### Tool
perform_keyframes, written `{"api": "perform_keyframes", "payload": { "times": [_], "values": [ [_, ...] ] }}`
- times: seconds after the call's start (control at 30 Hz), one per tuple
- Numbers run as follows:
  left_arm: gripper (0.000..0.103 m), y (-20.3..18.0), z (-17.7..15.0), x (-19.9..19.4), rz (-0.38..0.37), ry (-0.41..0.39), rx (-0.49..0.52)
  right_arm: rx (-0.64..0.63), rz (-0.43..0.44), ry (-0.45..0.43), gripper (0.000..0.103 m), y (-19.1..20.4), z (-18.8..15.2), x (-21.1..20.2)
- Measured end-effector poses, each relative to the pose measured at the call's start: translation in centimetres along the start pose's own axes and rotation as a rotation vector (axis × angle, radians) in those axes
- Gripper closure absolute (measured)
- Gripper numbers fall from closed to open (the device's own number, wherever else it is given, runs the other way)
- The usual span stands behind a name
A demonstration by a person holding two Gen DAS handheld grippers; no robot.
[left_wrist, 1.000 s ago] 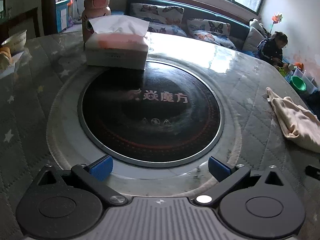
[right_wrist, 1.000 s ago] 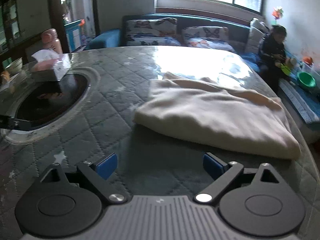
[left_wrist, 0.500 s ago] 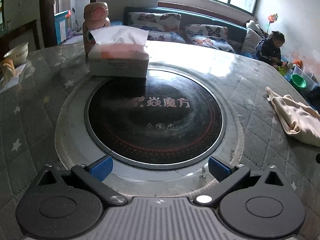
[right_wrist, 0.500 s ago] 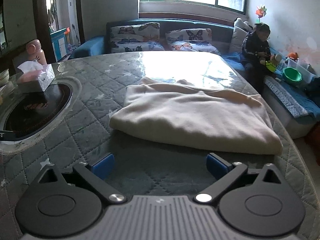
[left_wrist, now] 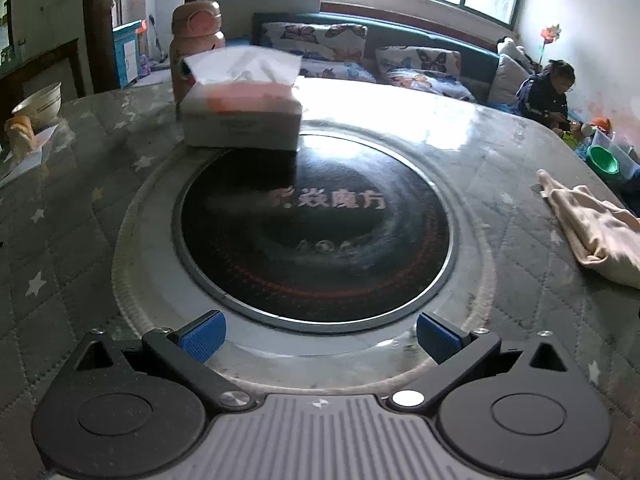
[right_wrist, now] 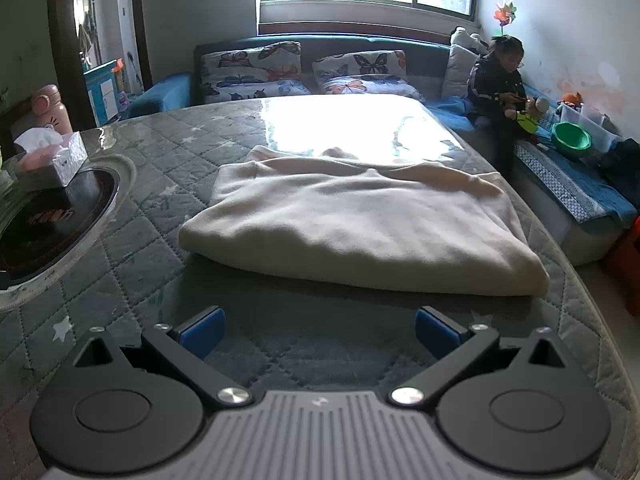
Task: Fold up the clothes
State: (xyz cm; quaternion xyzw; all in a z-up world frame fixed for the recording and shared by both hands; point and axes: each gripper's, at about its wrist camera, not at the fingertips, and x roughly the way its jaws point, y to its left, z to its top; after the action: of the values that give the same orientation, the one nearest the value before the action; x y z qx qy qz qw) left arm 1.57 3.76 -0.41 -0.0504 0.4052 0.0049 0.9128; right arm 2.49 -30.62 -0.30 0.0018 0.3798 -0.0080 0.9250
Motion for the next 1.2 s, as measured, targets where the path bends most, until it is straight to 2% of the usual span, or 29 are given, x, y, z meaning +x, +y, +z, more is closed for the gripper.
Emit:
{"api": "perform_keyframes", "payload": {
  "times": [0.27,0.67,1.0,1.2],
  "values": [
    [0.000,-1.9,-0.4,0.4,-0.016,0.009,0.035,0.035,-0.036,0.000,0.000,-1.3,-0.3,0.0],
    [0.000,-1.0,0.3,0.7,0.061,0.022,0.018,0.090,-0.088,0.007,0.000,-4.0,-0.4,1.2],
    [0.000,-0.9,0.5,1.2,0.092,0.024,0.031,0.146,-0.157,0.008,0.000,-7.2,0.0,3.0],
    [0.000,0.2,1.2,1.8,0.119,0.018,0.016,0.173,-0.170,-0.001,0.000,-8.3,0.1,3.7]
  ]
}}
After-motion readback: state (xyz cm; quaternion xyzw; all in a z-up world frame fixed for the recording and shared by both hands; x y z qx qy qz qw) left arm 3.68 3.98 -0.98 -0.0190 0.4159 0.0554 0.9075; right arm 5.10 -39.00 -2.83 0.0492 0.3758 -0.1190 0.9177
